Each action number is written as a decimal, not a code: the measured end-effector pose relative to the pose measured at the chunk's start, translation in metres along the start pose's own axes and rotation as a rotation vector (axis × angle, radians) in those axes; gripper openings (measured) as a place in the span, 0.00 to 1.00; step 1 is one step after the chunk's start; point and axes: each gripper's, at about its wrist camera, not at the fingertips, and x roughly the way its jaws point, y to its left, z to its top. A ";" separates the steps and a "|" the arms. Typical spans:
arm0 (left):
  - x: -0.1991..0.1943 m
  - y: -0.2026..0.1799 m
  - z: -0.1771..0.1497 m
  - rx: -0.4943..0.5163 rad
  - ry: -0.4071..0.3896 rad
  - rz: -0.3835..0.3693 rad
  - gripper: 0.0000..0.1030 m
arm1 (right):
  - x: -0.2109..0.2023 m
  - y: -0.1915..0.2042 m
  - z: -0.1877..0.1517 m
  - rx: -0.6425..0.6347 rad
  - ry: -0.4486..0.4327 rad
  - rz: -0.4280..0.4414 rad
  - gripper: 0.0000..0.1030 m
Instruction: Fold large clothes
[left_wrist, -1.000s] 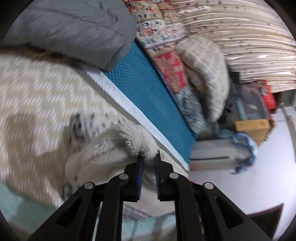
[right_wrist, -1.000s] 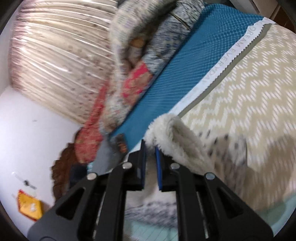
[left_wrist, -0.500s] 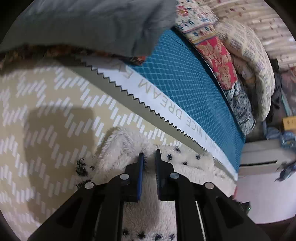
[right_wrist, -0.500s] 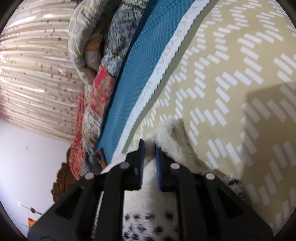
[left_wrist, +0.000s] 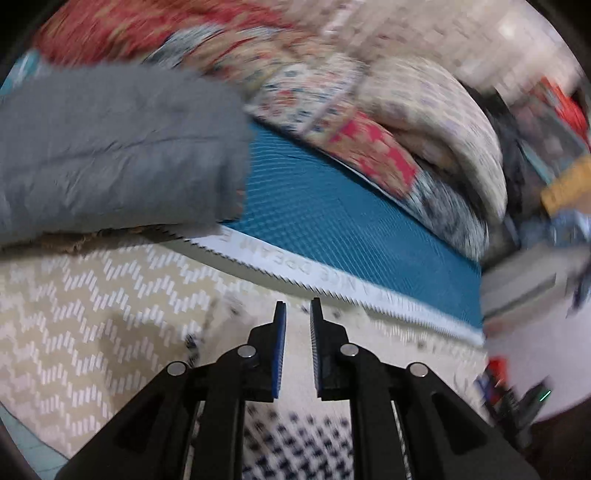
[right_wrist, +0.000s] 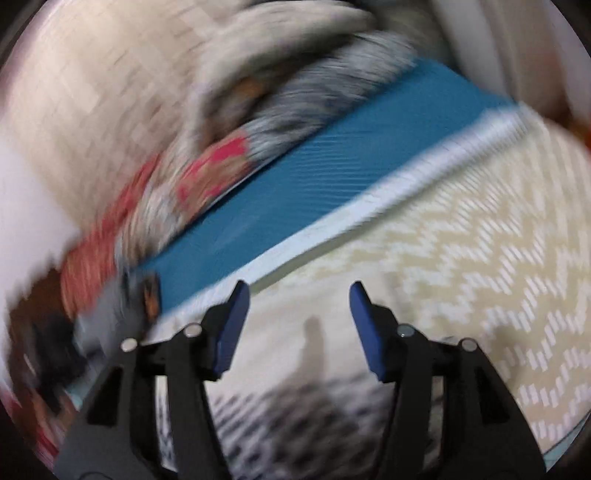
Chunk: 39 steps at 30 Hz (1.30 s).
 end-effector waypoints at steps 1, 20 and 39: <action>0.002 -0.014 -0.012 0.062 -0.004 0.013 0.20 | 0.000 0.024 -0.010 -0.104 0.011 -0.011 0.52; 0.105 -0.064 -0.123 0.572 0.057 0.309 0.19 | 0.081 0.069 -0.095 -0.442 0.147 -0.165 0.60; 0.100 -0.062 -0.139 0.580 -0.051 0.292 0.19 | 0.076 0.071 -0.100 -0.454 0.112 -0.165 0.60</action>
